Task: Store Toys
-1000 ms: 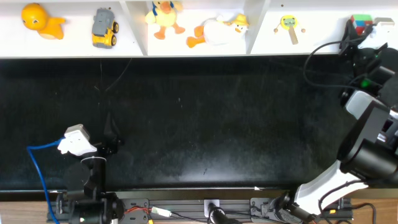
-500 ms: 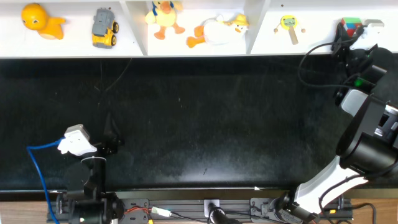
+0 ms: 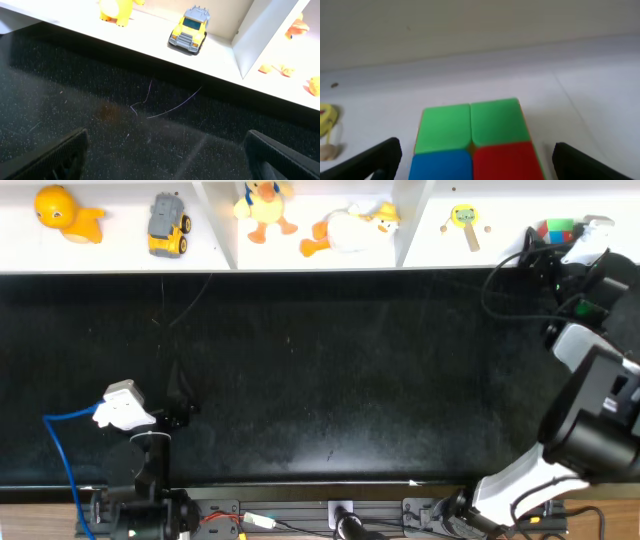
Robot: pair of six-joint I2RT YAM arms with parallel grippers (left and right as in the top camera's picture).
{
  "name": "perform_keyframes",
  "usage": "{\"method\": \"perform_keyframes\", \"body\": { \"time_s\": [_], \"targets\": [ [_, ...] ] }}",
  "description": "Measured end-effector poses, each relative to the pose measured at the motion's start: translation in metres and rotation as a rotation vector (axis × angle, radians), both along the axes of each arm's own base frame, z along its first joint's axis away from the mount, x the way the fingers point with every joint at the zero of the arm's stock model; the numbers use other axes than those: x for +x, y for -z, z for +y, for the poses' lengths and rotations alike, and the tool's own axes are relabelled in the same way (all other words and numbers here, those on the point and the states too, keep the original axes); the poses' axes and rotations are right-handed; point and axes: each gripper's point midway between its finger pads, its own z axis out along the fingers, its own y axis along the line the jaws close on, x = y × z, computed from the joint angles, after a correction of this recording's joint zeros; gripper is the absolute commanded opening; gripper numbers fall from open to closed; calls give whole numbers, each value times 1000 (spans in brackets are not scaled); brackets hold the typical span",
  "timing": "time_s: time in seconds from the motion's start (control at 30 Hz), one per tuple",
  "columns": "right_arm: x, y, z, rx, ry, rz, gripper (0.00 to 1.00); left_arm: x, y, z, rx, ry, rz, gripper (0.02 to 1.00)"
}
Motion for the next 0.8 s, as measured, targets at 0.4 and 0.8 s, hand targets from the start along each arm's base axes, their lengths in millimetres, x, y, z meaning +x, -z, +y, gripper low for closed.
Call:
{"method": "perform_keyframes", "body": {
  "time_s": [0.4, 0.8],
  "targets": [
    [-108, -99, 41, 29, 81, 194, 996, 0, -1, 0, 0, 0, -2, 998],
    [-181, -150, 168, -140, -291, 182, 993, 0, -1, 0, 0, 0, -2, 998]
  ]
}}
